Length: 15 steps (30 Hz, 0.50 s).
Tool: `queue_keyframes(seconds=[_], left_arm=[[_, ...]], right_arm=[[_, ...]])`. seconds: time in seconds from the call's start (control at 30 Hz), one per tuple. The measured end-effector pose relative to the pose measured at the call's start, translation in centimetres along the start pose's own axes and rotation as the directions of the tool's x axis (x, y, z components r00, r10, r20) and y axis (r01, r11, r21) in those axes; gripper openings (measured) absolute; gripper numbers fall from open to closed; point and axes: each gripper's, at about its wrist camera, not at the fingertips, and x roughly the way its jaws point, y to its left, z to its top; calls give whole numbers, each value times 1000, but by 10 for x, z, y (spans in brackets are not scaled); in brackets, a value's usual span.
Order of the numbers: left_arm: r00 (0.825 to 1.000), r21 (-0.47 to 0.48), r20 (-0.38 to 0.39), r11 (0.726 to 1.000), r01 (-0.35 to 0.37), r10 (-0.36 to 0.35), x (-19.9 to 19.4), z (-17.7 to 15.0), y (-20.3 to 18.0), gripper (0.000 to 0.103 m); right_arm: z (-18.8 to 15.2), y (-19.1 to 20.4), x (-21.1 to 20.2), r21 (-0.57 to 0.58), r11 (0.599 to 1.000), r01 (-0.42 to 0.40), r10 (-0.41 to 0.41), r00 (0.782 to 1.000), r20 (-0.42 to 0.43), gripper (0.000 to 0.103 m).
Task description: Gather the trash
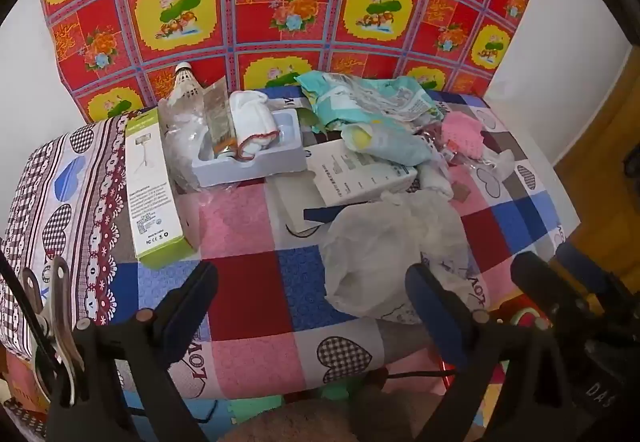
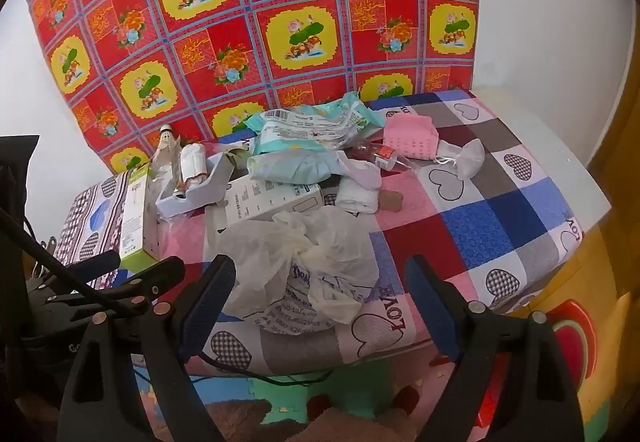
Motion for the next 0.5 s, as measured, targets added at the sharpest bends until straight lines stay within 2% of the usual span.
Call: queue_keyframes(seconds=[0.5], left_arm=[[1000,2,-4,1000,11,-11,-1,1,-1,95]], right_arm=[[-4,3,-2,3,1000,-5,5,1000,3,89]])
